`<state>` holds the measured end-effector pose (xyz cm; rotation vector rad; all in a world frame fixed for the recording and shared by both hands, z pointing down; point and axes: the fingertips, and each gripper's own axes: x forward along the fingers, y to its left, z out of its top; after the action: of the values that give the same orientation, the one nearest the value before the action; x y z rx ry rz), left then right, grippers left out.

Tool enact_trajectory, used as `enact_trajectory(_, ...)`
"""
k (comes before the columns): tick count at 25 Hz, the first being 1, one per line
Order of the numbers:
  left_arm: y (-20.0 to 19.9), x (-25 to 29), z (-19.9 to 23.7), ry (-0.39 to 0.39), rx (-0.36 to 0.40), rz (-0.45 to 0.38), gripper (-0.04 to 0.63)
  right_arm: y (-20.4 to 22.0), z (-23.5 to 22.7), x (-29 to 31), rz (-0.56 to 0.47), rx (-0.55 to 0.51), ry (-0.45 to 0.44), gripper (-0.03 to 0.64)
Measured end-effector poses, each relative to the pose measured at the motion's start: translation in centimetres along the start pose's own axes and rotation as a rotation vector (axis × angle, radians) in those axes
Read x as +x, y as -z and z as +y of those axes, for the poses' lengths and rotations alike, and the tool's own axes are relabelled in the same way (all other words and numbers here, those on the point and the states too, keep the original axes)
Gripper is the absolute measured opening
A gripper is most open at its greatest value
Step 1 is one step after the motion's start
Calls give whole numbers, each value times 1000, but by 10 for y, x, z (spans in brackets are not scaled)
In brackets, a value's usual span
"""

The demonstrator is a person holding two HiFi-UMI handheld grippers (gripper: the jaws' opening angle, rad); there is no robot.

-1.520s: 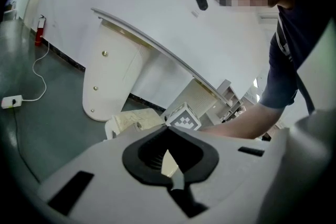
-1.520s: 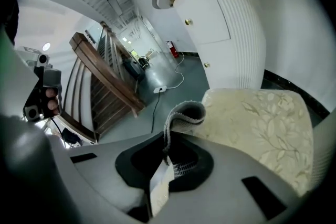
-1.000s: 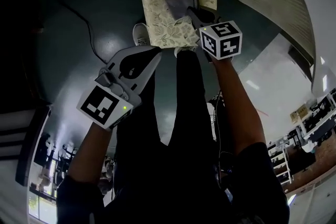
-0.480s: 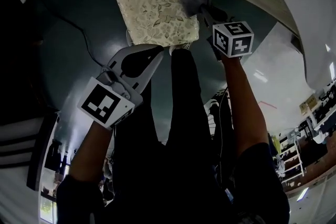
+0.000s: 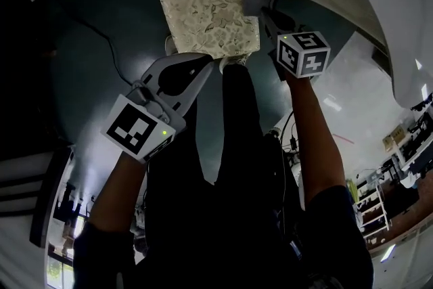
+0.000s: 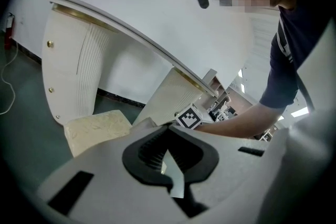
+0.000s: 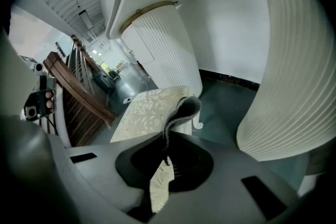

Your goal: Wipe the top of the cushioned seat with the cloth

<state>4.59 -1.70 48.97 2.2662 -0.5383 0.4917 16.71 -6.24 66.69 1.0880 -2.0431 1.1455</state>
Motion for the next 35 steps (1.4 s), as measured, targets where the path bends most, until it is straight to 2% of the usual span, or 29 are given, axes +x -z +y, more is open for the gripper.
enact_trajectory(9, 25, -84, 38, -90, -52, -68, 8, -8, 129, 49, 6, -68, -140, 32)
enact_trajectory(14, 41, -131, 56, -132, -82, -101, 8, 5, 213, 81, 57, -121, -242, 32)
enact_trajectory(20, 64, -156, 74, -158, -123, -92, 8, 28, 269, 107, 126, -150, -333, 32)
enact_trajectory(23, 73, -158, 81, -169, -143, -102, 7, 45, 272, 115, 156, -147, -337, 32)
enact_trajectory(27, 80, -149, 82, -164, -156, -99, 8, 69, 252, 113, 195, -130, -309, 32)
enact_trajectory(35, 69, -105, 58, -99, -111, -44, 8, 94, 195, 82, 205, -56, -247, 32)
